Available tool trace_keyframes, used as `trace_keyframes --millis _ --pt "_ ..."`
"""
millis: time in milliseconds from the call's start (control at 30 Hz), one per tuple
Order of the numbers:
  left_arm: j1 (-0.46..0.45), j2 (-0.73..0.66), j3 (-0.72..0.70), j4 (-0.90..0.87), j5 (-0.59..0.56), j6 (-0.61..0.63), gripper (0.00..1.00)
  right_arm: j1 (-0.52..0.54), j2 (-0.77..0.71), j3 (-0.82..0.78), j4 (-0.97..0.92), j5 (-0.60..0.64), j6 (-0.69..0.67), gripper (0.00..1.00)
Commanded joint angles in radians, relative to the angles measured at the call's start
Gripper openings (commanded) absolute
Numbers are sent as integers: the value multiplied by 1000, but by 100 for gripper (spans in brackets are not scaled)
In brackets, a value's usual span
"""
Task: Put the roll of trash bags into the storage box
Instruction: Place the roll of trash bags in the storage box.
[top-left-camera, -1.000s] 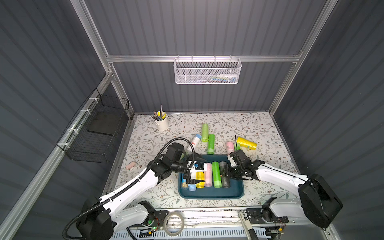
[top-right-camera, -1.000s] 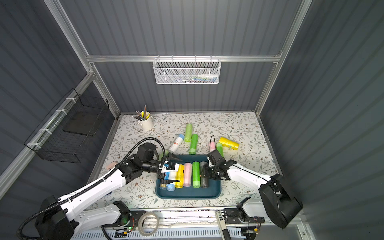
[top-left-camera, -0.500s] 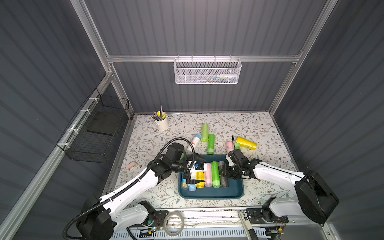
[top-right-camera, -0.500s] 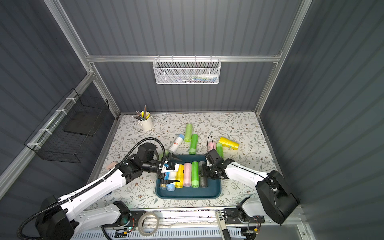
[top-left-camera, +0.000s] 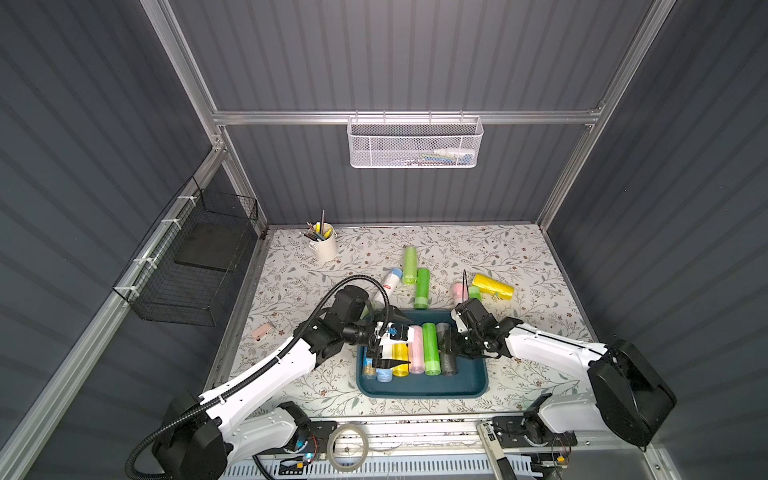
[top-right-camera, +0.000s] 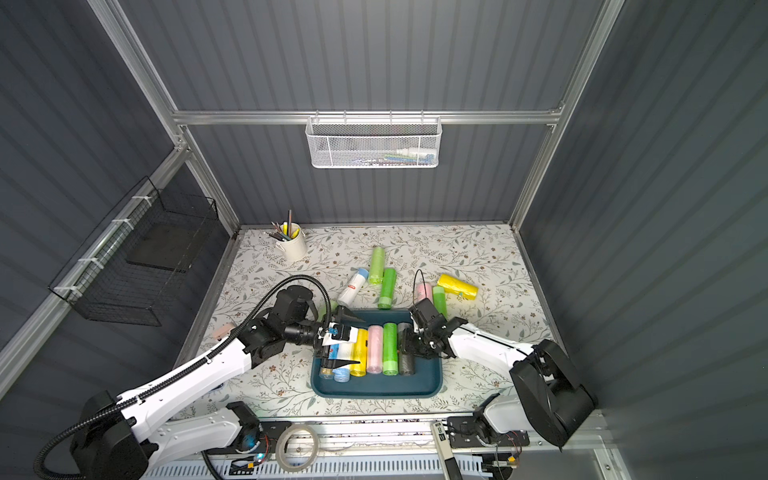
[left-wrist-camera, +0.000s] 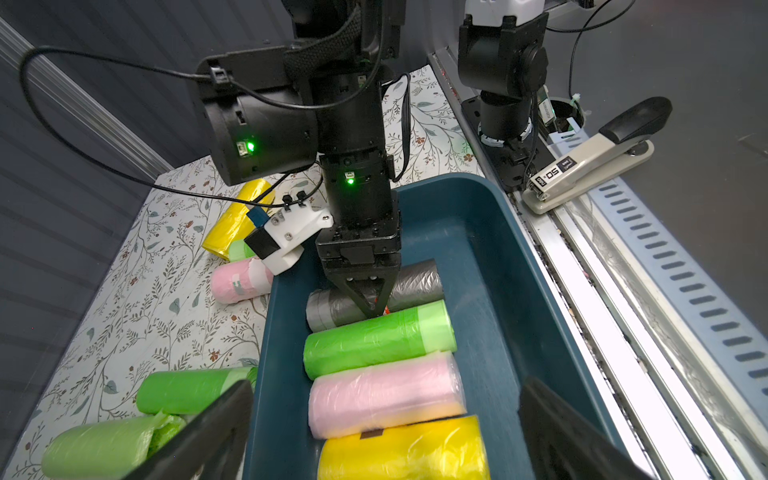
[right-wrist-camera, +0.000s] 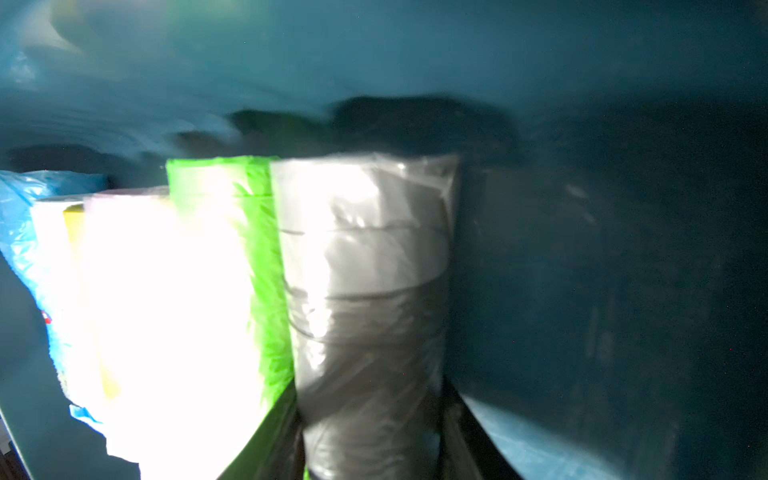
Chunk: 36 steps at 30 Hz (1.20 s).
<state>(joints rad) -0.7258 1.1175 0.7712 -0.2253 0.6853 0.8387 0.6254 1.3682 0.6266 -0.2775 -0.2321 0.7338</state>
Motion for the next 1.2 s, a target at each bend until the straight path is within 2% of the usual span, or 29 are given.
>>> trace_keyframes --millis 0,500,767,900,1167 --pt "-4 0 8 -37 26 16 100 7 6 27 5 11 4 48" --pt "-4 -1 9 -38 27 18 100 9 -12 34 -17 28 1 58" --pt "-4 -8 7 -39 25 22 100 9 -37 52 -53 48 -12 65" --pt "-4 -5 8 -38 25 25 100 9 -66 89 -106 87 -37 70" --pt "-4 -29 -8 -11 -1 36 100 -4 -108 265 -339 223 -167 78"
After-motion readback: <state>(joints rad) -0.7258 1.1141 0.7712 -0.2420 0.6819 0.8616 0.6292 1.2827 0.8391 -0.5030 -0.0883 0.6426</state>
